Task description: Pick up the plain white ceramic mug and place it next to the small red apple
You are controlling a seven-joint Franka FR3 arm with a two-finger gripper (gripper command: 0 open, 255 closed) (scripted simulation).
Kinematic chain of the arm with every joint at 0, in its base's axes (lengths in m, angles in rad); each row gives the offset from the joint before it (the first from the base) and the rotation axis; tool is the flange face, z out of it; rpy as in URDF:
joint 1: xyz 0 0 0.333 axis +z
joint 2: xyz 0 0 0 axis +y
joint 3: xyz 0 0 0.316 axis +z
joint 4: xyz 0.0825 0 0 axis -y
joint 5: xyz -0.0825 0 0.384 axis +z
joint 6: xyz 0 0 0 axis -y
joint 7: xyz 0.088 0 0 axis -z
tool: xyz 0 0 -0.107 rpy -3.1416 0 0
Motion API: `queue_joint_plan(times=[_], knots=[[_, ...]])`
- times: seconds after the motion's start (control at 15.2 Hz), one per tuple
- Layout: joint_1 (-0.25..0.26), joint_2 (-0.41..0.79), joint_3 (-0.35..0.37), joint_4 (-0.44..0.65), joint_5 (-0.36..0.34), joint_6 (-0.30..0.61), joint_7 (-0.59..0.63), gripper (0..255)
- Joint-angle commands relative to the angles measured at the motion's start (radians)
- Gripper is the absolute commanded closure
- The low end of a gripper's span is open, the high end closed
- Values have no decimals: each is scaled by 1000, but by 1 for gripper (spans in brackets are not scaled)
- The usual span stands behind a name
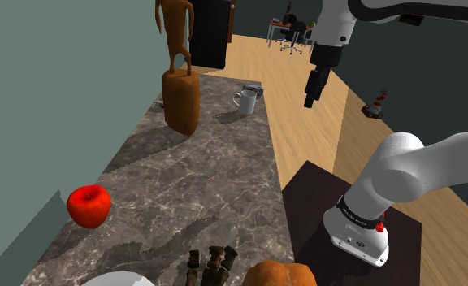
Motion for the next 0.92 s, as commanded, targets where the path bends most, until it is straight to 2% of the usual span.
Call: queue_joint_plan(times=[0.0, 0.4, 0.86], knots=[[0, 0, 0, 0, 0, 0, 0, 0], [-21, 191, -66, 52, -53, 144, -82, 0], [-36, 436, -136, 171, -80, 279, -172, 0]])
